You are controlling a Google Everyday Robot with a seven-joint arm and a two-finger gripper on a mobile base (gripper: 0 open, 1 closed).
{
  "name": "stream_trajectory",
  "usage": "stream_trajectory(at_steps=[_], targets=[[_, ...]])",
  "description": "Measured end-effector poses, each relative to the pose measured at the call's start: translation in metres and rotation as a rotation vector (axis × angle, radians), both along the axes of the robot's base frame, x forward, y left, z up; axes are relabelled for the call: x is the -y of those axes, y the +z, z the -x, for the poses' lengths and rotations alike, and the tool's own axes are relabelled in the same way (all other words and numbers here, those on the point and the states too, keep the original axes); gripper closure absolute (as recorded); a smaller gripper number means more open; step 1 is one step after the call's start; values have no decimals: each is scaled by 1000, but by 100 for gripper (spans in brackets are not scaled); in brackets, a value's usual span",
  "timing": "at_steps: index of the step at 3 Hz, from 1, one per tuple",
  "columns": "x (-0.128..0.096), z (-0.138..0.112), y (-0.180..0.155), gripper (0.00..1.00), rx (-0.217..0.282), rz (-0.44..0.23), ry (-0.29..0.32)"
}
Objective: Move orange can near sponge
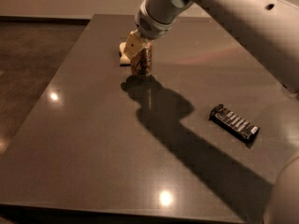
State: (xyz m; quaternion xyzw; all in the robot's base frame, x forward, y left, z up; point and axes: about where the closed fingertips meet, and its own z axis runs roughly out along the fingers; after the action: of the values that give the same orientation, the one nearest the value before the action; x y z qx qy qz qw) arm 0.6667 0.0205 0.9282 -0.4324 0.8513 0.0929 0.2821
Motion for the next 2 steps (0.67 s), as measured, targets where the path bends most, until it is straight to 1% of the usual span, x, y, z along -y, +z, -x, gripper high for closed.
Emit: stream_trajectory(at_steps=[1, 2], targets=[[3, -11, -3, 100, -6, 7, -7], [5, -16, -7, 83, -6, 10, -23]])
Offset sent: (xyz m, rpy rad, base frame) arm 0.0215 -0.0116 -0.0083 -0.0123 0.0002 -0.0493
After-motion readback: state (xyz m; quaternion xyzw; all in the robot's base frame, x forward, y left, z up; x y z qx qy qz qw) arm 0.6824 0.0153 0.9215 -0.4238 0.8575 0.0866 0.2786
